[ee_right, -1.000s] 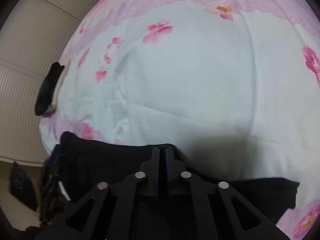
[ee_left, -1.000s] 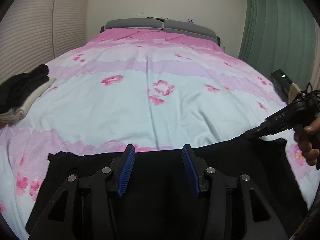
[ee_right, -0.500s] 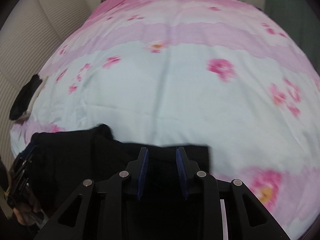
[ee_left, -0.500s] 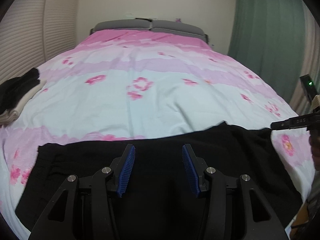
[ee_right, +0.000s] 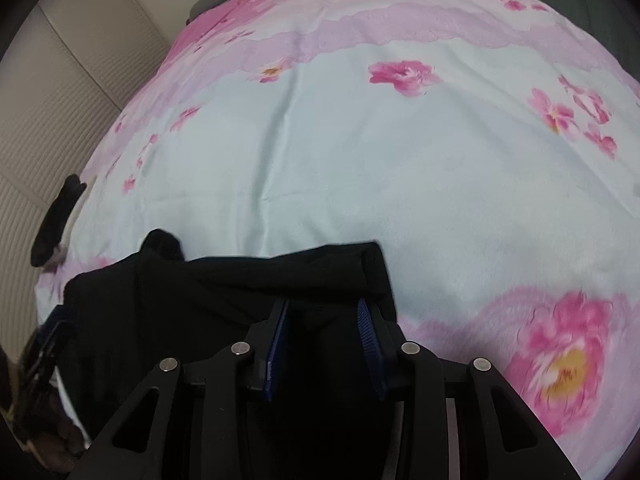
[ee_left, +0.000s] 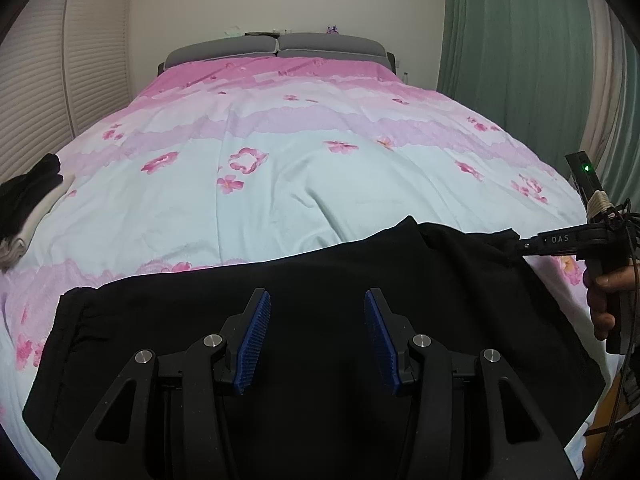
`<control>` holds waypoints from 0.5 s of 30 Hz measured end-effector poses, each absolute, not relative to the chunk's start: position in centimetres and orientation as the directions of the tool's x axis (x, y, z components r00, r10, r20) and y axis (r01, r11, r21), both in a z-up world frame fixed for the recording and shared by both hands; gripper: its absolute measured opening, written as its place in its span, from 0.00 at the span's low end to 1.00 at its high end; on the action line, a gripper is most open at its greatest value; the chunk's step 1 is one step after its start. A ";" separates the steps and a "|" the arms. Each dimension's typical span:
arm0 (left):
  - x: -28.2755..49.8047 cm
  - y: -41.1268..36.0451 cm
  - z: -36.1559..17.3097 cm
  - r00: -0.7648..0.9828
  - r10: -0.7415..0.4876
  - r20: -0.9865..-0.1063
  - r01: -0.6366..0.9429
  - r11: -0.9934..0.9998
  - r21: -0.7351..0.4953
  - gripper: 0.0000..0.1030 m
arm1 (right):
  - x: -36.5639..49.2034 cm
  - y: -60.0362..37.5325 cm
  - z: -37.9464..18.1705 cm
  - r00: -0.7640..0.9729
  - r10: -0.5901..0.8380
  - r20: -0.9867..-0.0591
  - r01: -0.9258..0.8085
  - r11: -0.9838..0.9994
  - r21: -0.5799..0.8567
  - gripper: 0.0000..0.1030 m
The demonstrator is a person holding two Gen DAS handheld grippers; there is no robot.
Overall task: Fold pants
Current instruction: 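Fold the held pants edge over with both grippers toward the waistband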
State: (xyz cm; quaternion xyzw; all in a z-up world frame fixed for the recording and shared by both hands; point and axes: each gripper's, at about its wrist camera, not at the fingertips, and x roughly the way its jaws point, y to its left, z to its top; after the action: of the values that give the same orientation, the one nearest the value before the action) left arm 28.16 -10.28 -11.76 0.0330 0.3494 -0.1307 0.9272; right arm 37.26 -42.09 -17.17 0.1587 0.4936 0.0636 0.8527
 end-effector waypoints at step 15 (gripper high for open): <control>28.3 -10.5 -12.1 0.721 -0.218 -0.657 0.264 0.964 -0.030 0.47 | 36.8 -43.2 -15.0 0.579 0.176 -0.796 0.006 0.976 0.219 0.21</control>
State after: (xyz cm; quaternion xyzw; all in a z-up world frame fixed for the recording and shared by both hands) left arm 28.30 -10.50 -12.09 0.0328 0.3499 -0.1300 0.9271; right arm 36.84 -43.24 -14.97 0.0995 0.4563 0.0480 0.8830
